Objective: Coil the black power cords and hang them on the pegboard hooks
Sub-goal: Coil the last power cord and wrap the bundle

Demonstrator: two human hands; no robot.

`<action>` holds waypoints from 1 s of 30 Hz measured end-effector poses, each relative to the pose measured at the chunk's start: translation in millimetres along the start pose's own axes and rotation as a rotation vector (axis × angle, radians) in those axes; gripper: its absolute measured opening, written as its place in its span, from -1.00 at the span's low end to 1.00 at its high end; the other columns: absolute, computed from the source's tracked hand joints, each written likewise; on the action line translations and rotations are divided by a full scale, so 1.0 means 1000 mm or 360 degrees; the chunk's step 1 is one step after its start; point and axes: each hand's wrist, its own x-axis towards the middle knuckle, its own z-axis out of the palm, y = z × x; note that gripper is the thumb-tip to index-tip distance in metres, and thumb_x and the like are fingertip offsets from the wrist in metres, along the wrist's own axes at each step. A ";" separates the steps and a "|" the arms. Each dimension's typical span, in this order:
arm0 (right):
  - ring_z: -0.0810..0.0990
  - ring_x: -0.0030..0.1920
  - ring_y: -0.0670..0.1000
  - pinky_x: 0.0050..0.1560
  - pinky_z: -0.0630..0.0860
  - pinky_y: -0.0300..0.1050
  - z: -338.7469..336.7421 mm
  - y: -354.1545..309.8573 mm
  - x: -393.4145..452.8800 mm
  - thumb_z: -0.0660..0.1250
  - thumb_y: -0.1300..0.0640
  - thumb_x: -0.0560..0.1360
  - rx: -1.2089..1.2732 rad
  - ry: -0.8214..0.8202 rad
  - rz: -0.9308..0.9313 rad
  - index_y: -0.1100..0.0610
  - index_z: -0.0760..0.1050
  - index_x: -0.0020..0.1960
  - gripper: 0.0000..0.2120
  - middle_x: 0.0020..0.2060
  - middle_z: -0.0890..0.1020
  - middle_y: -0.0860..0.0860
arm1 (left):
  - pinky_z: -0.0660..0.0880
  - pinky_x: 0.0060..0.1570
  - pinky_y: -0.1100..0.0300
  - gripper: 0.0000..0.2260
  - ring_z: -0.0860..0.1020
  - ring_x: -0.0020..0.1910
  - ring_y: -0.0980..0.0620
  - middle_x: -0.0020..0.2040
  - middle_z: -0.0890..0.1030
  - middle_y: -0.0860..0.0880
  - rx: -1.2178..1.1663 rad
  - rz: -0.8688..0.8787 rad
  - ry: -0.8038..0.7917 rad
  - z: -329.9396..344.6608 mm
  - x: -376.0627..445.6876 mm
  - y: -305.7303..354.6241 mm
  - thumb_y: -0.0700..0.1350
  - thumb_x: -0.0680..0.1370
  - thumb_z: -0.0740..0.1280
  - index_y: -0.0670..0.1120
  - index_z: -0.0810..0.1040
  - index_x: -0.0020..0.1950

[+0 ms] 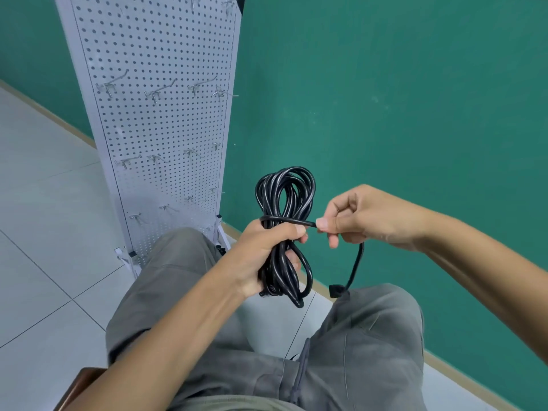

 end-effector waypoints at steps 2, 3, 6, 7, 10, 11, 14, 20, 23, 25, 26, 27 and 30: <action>0.18 -0.48 -0.04 -0.45 0.21 -0.29 0.004 0.002 -0.003 0.45 0.12 0.54 0.0032 -0.0032 0.0006 0.32 0.57 -0.12 -0.76 -0.33 0.66 0.15 | 0.36 -0.48 0.22 -0.88 0.34 -0.49 0.03 -0.10 0.36 -0.20 -0.0037 -0.0012 -0.0068 0.000 -0.005 -0.002 -0.12 0.30 0.55 -0.10 0.66 -0.25; 0.18 -0.49 -0.05 -0.46 0.21 -0.30 0.006 0.004 -0.004 0.45 0.12 0.54 0.0049 -0.0038 -0.0002 0.31 0.56 -0.15 -0.76 -0.36 0.65 0.14 | 0.35 -0.49 0.23 -0.82 0.33 -0.50 0.05 -0.15 0.38 -0.17 -0.0070 -0.0013 -0.0105 -0.001 -0.005 -0.002 -0.08 0.28 0.57 -0.11 0.65 -0.23; 0.20 -0.50 -0.06 -0.47 0.19 -0.30 0.014 0.011 -0.004 0.43 0.09 0.55 0.0102 -0.0024 -0.0030 0.28 0.55 -0.20 -0.72 -0.45 0.57 0.10 | 0.36 -0.54 0.26 -0.71 0.31 -0.54 0.11 -0.27 0.50 -0.06 -0.0251 -0.0041 -0.0167 0.001 -0.008 -0.003 0.03 0.35 0.61 -0.13 0.64 -0.14; 0.20 -0.49 -0.06 -0.46 0.18 -0.29 0.015 0.013 -0.003 0.42 0.07 0.56 0.0111 -0.0038 -0.0048 0.29 0.57 -0.17 -0.71 -0.45 0.53 0.09 | 0.36 -0.54 0.28 -0.70 0.30 -0.55 0.12 -0.28 0.51 -0.03 -0.0299 -0.0053 -0.0182 0.001 -0.009 -0.003 0.10 0.38 0.56 -0.11 0.65 -0.16; 0.19 -0.43 -0.04 -0.39 0.14 -0.23 0.017 0.022 -0.006 0.34 0.00 0.57 0.0164 -0.0151 -0.0118 0.23 0.68 -0.03 -0.70 -0.44 0.38 0.04 | 0.32 -0.54 0.29 -0.74 0.29 -0.55 0.13 -0.29 0.47 -0.03 -0.0290 -0.0070 -0.0175 0.000 -0.011 0.000 0.11 0.51 0.46 -0.08 0.61 -0.19; 0.18 -0.42 -0.03 -0.38 0.14 -0.23 0.016 0.026 -0.007 0.33 -0.01 0.55 0.0217 -0.0176 -0.0128 0.20 0.71 -0.01 -0.70 -0.44 0.33 0.03 | 0.32 -0.55 0.29 -0.75 0.29 -0.55 0.13 -0.30 0.47 -0.03 -0.0260 -0.0063 -0.0167 -0.003 -0.011 0.002 0.08 0.52 0.46 -0.09 0.59 -0.15; 0.15 -0.41 -0.04 -0.38 0.14 -0.24 0.015 0.035 -0.010 0.35 -0.02 0.52 0.0306 -0.0242 -0.0104 0.18 0.73 -0.06 -0.71 -0.44 0.26 -0.01 | 0.33 -0.53 0.27 -0.74 0.31 -0.54 0.11 -0.33 0.47 -0.05 -0.0117 -0.0037 -0.0203 -0.006 -0.013 0.003 0.06 0.47 0.47 -0.12 0.59 -0.07; 0.21 -0.37 -0.01 -0.27 0.23 -0.20 0.009 0.049 0.002 0.14 -0.62 0.37 -0.0098 -0.0164 0.0021 0.16 0.68 -0.19 -0.16 -0.42 0.36 0.11 | 0.37 -0.46 0.22 -0.73 0.37 -0.48 -0.01 -0.35 0.50 -0.13 0.0426 0.0058 -0.0594 -0.017 -0.020 0.011 0.03 0.45 0.46 -0.18 0.63 -0.06; 0.24 0.06 -0.05 0.15 0.48 0.09 0.004 0.052 0.018 -0.17 -0.63 0.39 -0.0092 -0.0246 0.0137 0.35 0.55 0.22 0.13 0.11 0.64 0.33 | 0.43 -0.44 0.21 -0.68 0.41 -0.37 -0.14 -0.33 0.53 -0.16 0.0859 0.0081 -0.0732 -0.019 -0.021 0.016 -0.02 0.50 0.45 -0.29 0.53 -0.11; 0.24 0.43 0.38 0.46 0.31 0.34 0.001 0.043 0.028 -0.19 -0.64 0.39 -0.0153 -0.0284 0.0191 0.43 0.37 0.35 0.19 0.33 0.46 0.39 | 0.42 -0.43 0.20 -0.67 0.41 -0.35 -0.16 -0.33 0.55 -0.15 0.0960 0.0016 -0.0788 -0.017 -0.022 0.014 -0.06 0.53 0.45 -0.34 0.50 -0.11; 0.44 0.39 0.36 0.46 0.31 0.33 -0.002 0.036 0.033 -0.19 -0.67 0.36 -0.0214 -0.0295 0.0231 0.45 0.40 0.31 0.22 0.29 0.50 0.39 | 0.43 -0.41 0.20 -0.70 0.42 -0.37 -0.13 -0.33 0.56 -0.14 0.1006 -0.0025 -0.0810 -0.014 -0.023 0.012 -0.08 0.55 0.44 -0.33 0.51 -0.10; 0.57 0.26 0.31 0.40 0.40 0.27 -0.003 0.029 0.038 -0.21 -0.68 0.35 -0.0273 -0.0311 0.0268 0.45 0.46 0.23 0.23 0.21 0.59 0.36 | 0.44 -0.39 0.18 -0.73 0.43 -0.39 -0.10 -0.33 0.56 -0.12 0.1059 -0.0073 -0.0832 -0.012 -0.023 0.011 -0.11 0.56 0.44 -0.32 0.52 -0.10; 0.47 -0.25 0.10 -0.02 0.43 0.03 -0.002 0.000 0.049 -0.33 -0.61 0.41 -0.0500 -0.0386 0.0332 0.30 0.56 -0.02 0.09 -0.21 0.56 0.23 | 0.47 -0.23 0.12 -0.70 0.48 -0.33 -0.04 -0.31 0.59 -0.10 0.1203 -0.0174 -0.0897 -0.009 -0.020 0.006 -0.07 0.58 0.45 -0.30 0.53 -0.12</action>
